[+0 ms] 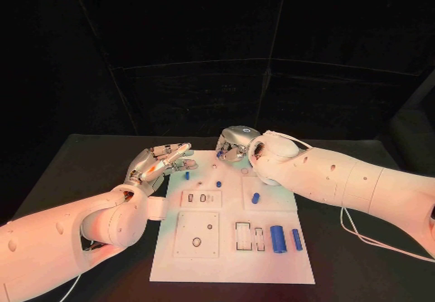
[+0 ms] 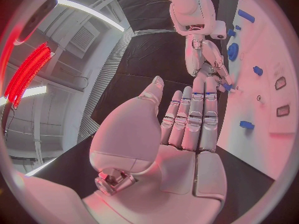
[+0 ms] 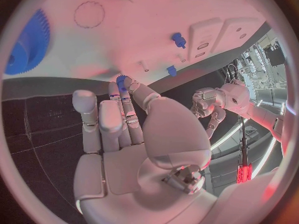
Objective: Assemble the parts on the task board
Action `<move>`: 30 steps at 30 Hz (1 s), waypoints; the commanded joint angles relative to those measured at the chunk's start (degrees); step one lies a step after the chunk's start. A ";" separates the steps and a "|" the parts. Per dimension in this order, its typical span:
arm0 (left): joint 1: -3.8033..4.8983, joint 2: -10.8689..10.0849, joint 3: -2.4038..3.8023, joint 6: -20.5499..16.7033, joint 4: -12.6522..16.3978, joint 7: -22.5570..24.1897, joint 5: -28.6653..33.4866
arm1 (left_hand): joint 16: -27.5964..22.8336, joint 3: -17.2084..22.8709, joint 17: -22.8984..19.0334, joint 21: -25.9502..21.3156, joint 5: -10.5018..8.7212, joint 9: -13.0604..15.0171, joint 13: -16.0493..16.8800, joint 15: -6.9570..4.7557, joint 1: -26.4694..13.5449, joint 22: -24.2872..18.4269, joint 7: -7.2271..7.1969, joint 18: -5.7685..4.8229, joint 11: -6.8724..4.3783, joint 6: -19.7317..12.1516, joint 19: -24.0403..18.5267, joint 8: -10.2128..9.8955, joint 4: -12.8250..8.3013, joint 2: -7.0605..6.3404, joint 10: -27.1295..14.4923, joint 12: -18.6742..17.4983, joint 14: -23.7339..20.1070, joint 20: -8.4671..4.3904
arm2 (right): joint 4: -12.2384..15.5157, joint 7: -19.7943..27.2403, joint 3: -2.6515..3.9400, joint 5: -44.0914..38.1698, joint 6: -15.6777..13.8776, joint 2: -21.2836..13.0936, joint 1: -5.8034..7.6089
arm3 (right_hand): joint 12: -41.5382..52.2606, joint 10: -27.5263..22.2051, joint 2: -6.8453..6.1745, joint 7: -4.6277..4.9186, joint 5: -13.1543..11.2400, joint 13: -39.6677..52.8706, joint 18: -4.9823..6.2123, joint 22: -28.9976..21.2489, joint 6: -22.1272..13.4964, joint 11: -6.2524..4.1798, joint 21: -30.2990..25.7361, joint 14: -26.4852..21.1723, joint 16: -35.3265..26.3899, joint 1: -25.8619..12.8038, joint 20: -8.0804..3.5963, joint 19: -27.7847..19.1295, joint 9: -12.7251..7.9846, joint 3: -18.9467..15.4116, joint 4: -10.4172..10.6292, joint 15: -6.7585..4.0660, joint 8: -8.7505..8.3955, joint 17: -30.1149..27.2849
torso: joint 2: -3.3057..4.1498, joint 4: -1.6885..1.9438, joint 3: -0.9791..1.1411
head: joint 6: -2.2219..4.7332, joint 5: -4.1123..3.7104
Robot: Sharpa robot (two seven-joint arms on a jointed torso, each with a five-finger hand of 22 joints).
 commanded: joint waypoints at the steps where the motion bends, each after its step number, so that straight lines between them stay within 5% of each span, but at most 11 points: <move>1: 0.11 0.02 0.02 0.87 0.04 0.16 -0.58 | -0.27 0.01 0.09 0.29 -0.36 -0.08 -0.07 0.04 -0.27 -0.09 0.10 0.31 0.22 0.23 0.49 -0.29 -0.39 0.30 -0.32 -0.30 0.42 0.08 | -0.27 -0.39 -0.03 -0.51 0.19 0.54 0.05 | -0.24 -0.06 -0.60 0.25 -0.38 -0.03 -0.12 -0.10 -0.02 0.19 -0.02 0.51 -0.23 0.09 0.11 -0.42 0.05 0.36 0.05 0.42 0.11 -0.11 | 0.02 0.05 -0.05 | 0.00 -0.05; 14: 0.14 0.21 0.02 1.12 -0.22 -0.50 -0.57 | -0.32 -0.01 0.11 0.27 -0.36 -0.07 -0.07 0.05 -0.31 -0.11 0.08 0.31 0.23 0.24 0.50 -0.32 -0.42 0.33 -0.34 -0.35 0.42 0.08 | -1.05 -0.61 -0.03 0.17 0.71 1.26 0.05 | -1.01 -1.96 -2.00 0.82 -0.44 -0.17 0.22 -2.08 -1.78 0.78 -0.85 -0.14 -1.22 -0.98 0.44 -2.05 -0.11 1.69 0.79 0.90 -0.16 -2.11 | 0.12 -0.03 -0.03 | 0.06 -0.03; 19: 0.15 0.24 0.02 1.23 -0.25 -0.65 -0.57 | -0.34 -0.01 0.12 0.27 -0.37 -0.07 -0.07 0.05 -0.32 -0.11 0.08 0.30 0.23 0.24 0.50 -0.33 -0.42 0.34 -0.35 -0.36 0.42 0.08 | -1.26 -1.38 -0.03 0.33 0.85 1.32 0.06 | -1.09 -9.65 -5.10 2.76 -0.74 -0.18 0.80 -6.25 -7.14 2.82 -3.16 -1.53 -4.18 -2.65 1.82 -5.06 -0.20 0.62 1.84 2.50 -0.16 -6.85 | 0.15 -0.02 -0.05 | -0.02 -0.05; 22: 0.15 0.24 0.02 1.27 -0.26 -0.69 -0.57 | -0.39 -0.04 0.13 0.24 -0.37 -0.07 -0.08 0.07 -0.37 -0.13 0.07 0.30 0.23 0.24 0.49 -0.36 -0.43 0.34 -0.39 -0.41 0.40 0.09 | -1.06 -1.60 -0.03 0.40 0.24 1.19 0.06 | -0.84 -12.98 -6.46 2.93 -0.49 -0.08 1.29 -8.55 -10.64 3.27 -4.51 -1.92 -5.17 -2.69 2.37 -6.54 -0.17 -1.72 2.68 2.91 -0.16 -8.45 | 0.15 0.01 -0.04 | -0.04 -0.07; 30: 0.17 0.04 0.02 1.34 -0.49 -0.75 -0.55 | -0.43 -0.06 0.14 0.23 -0.38 -0.07 -0.08 0.07 -0.40 -0.15 0.07 0.30 0.24 0.25 0.49 -0.38 -0.44 0.35 -0.40 -0.44 0.39 0.09 | 3.00 -1.01 -0.02 1.86 -3.81 -2.93 0.05 | 2.08 -12.12 -6.46 2.84 0.16 0.38 1.21 -8.22 -10.99 2.97 -4.35 -1.31 -4.25 -1.14 2.31 -5.67 0.20 -4.82 4.18 2.69 0.47 -7.36 | 0.09 -0.13 0.04 | 0.07 0.00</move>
